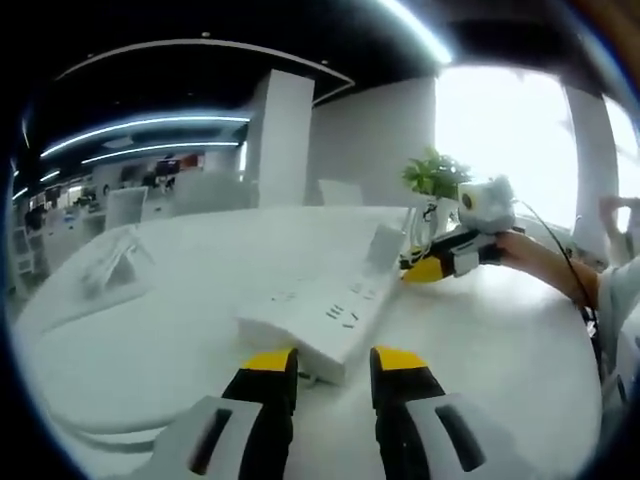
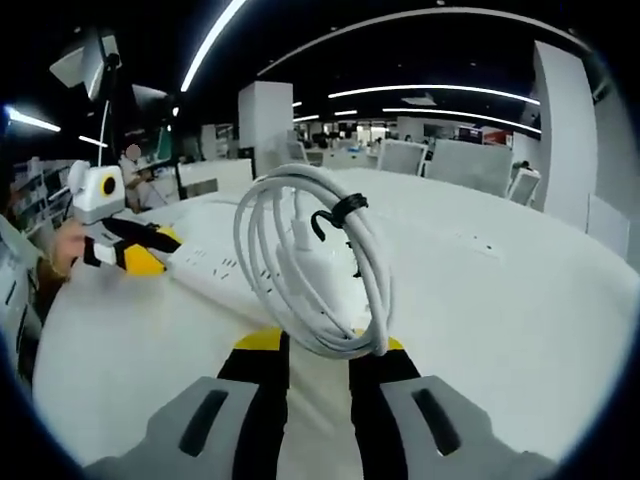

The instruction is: Straighten the power strip on the desk, plug the charger into it

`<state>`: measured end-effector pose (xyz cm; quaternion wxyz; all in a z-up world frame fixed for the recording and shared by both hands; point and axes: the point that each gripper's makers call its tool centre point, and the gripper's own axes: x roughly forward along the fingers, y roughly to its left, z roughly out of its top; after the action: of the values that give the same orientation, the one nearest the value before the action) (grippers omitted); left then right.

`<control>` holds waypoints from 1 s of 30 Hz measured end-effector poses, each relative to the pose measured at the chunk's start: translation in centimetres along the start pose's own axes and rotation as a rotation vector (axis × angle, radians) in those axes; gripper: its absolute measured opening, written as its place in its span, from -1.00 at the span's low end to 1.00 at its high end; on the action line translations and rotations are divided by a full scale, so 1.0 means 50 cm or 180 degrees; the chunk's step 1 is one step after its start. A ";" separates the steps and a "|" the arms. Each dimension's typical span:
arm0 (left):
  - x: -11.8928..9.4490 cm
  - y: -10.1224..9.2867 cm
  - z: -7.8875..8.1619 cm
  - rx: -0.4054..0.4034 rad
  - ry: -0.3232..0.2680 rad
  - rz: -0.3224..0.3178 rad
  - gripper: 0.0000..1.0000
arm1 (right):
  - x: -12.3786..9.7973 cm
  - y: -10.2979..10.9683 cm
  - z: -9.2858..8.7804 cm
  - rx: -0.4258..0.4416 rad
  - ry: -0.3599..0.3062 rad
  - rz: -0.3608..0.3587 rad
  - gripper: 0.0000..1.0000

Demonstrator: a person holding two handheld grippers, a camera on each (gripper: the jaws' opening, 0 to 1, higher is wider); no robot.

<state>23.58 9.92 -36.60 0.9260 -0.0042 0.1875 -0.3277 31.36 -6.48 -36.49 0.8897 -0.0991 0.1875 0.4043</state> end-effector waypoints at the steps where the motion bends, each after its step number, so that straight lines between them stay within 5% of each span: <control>1: -0.001 0.000 -0.001 -0.0001 0.0001 0.0002 -0.40 | 0.000 0.000 0.000 0.0010 0.0001 -0.0001 -0.58; 30: 0.008 0.017 0.007 -0.0104 -0.0087 0.0008 -0.39 | 0.000 0.000 0.001 0.0037 -0.0121 -0.0052 -0.60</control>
<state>24.49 10.33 -36.54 0.9286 -0.0235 0.1802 -0.3234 31.39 -6.46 -36.45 0.8969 -0.0877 0.1721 0.3978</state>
